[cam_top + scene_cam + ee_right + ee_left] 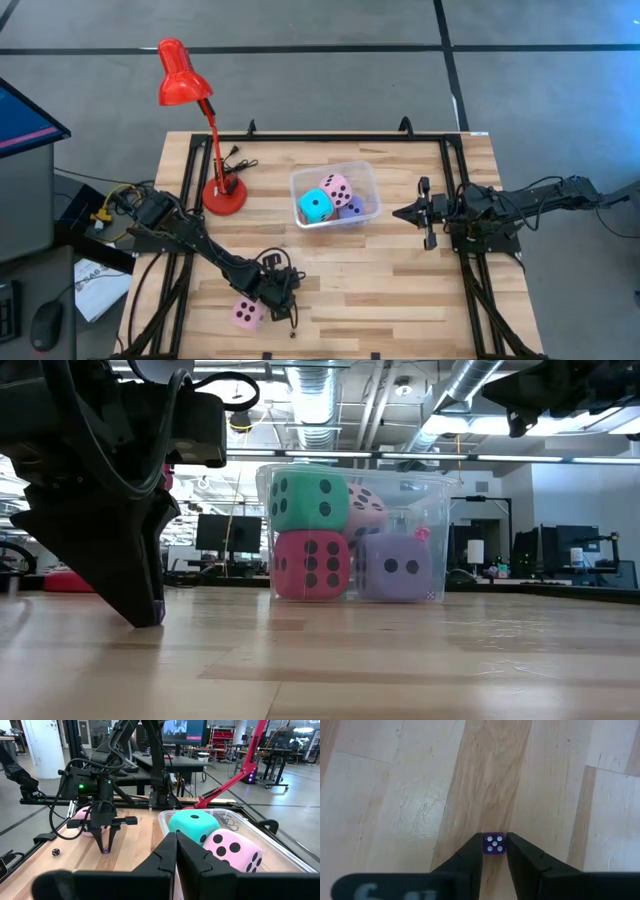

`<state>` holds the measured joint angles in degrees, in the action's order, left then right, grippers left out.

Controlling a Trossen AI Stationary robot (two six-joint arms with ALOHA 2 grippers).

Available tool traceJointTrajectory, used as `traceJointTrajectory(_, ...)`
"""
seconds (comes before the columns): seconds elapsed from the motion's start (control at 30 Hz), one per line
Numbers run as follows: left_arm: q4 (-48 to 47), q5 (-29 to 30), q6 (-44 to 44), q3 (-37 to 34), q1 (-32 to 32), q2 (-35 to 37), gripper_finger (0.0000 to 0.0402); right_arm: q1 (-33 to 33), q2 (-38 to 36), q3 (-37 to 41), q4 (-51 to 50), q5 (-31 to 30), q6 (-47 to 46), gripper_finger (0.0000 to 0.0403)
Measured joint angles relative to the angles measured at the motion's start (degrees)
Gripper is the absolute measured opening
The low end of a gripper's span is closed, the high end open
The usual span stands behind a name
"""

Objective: Pick & Place Dice
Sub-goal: Put the small purple die into the transparent bin

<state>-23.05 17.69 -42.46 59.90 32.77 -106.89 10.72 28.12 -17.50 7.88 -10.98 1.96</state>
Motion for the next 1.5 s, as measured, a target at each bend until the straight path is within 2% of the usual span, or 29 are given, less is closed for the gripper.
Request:
traceJointTrajectory(0.23, 0.0, 0.0, 0.0, 0.0, 0.0, 0.0, 0.0052, 0.0, 0.0, 0.0, 0.0, 0.0, 0.0, 0.0005)
traceJointTrajectory(1.13, 0.0, 0.0, 0.0, 0.0, 0.0, 0.0, 0.0053, 0.0, 0.0, 0.0, -0.2, 0.0, 0.0, 0.0005)
traceJointTrajectory(1.33, -0.1, 1.1, 0.0, -0.1, -0.3, 3.3, 0.0053, 0.0, 0.0, 0.0, -0.2, 0.0, 0.0, 0.0005)
traceJointTrajectory(1.5, -0.3, 6.1, 0.9, -0.1, -1.3, 9.0, 0.0053, 0.0, 0.0, 0.0, -0.2, 0.0, 0.0, 0.0005)
